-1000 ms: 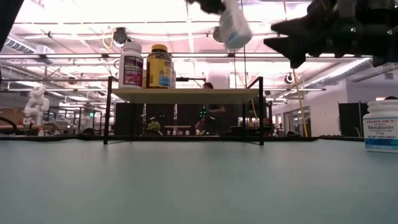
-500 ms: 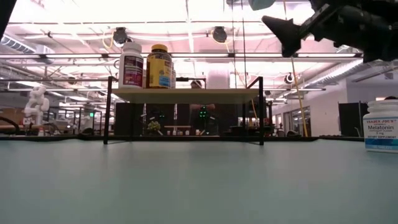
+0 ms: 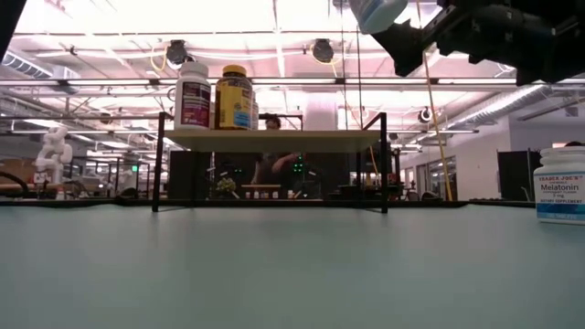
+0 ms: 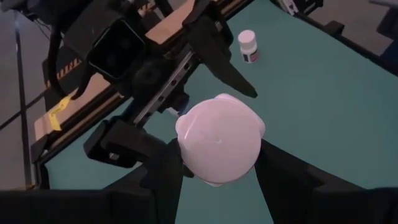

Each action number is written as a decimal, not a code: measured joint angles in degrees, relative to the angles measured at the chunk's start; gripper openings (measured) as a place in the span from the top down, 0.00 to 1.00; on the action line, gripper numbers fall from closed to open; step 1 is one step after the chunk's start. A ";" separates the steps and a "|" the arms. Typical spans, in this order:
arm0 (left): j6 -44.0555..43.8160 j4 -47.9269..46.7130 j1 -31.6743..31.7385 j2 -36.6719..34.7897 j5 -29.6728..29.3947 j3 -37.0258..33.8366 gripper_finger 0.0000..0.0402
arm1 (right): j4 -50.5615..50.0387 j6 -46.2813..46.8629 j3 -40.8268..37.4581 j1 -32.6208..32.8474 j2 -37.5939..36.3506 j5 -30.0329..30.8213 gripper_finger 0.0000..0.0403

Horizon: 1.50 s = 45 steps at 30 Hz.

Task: Pick and place medicine bottles onto shelf by color
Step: Put the left white supplement bottle on the shelf

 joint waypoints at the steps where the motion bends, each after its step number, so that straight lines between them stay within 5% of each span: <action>1: -0.06 0.01 0.03 0.00 -0.36 0.00 0.54 | -0.06 -0.11 0.00 -0.01 0.02 0.05 0.13; 10: -0.47 0.49 -0.01 0.00 -0.64 0.00 0.54 | -0.44 -0.11 0.00 -0.03 0.02 -0.08 0.44; 15: -6.31 2.16 -0.14 -0.07 -3.02 0.00 0.53 | -0.05 -0.36 0.00 -0.03 -0.03 0.81 0.51; 20: -15.93 0.18 -0.08 -0.24 -9.25 0.00 0.49 | -1.85 -4.86 -0.02 1.18 -0.07 12.29 0.49; 28: -33.25 -3.37 0.11 -0.07 -21.07 0.02 0.26 | -3.10 -13.19 -0.02 4.97 0.04 28.66 0.48; 33: -48.47 -2.08 1.39 -0.07 -22.42 0.02 0.16 | -3.32 -20.39 0.00 7.22 1.34 41.92 0.48; 38: -58.00 1.97 1.92 -0.07 -21.64 0.02 0.16 | -3.27 -27.35 1.04 7.95 4.84 52.80 0.48; 45: -66.60 2.93 3.31 3.70 -21.14 -0.12 0.28 | -3.62 -36.43 6.03 9.59 11.82 62.56 0.48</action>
